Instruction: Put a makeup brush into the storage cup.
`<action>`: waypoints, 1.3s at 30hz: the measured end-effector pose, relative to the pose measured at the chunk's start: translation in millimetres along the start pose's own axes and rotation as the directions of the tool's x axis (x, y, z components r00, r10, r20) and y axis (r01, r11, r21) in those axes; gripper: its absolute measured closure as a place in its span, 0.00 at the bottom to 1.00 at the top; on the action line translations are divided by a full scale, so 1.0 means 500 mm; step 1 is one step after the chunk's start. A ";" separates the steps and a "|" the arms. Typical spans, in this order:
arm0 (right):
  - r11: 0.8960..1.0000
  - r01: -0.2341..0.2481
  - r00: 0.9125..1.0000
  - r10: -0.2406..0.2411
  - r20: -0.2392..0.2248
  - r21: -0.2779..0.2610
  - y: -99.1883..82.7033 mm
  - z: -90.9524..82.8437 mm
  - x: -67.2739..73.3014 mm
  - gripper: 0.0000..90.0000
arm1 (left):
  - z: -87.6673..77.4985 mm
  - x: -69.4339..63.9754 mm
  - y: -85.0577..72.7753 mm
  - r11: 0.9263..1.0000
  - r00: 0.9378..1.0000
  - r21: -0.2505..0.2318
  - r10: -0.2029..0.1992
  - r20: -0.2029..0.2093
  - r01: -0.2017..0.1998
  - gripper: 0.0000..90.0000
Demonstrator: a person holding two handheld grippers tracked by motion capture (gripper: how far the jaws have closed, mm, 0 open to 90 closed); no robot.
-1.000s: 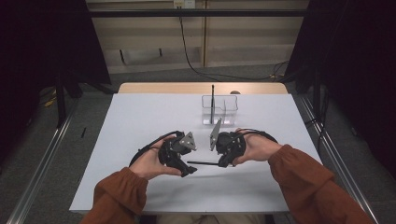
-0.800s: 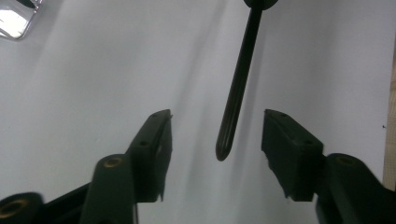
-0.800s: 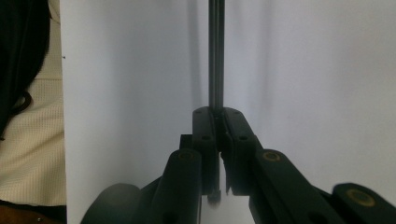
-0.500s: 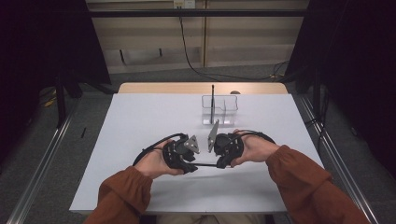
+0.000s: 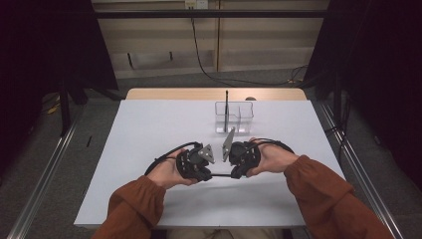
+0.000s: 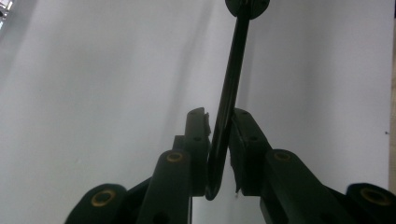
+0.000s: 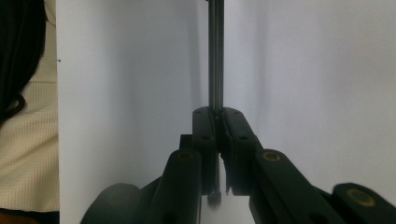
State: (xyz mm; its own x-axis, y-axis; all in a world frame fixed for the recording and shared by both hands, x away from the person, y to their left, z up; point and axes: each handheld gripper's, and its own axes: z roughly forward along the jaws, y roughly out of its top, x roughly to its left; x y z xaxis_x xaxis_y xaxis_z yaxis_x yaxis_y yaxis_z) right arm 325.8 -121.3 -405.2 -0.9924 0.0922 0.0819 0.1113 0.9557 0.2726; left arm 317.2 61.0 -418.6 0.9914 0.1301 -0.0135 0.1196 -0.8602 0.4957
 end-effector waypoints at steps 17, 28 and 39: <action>0.999 0.008 1.000 -0.008 0.007 -0.038 -0.017 -0.001 -0.002 0.85 | 0.001 -0.008 0.000 1.000 0.998 -0.027 0.016 0.058 -0.015 0.94; 0.996 -0.016 1.000 0.017 0.013 -0.085 -0.020 0.002 -0.006 0.61 | -0.006 -0.003 -0.008 0.999 0.998 -0.044 -0.009 0.055 0.012 0.93; 0.993 -0.036 0.998 0.042 0.045 -0.113 -0.035 -0.004 -0.010 0.32 | -0.021 0.000 -0.038 0.998 0.998 -0.052 -0.040 0.040 0.042 0.93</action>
State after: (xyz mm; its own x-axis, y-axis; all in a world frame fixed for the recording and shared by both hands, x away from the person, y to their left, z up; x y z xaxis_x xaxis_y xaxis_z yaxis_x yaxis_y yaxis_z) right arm 328.7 -139.2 -408.7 -0.9883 0.1444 0.0495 0.1524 0.9141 0.3757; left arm 314.6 82.5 -418.7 0.9871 0.1448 -0.0681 0.1586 -0.8270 0.5393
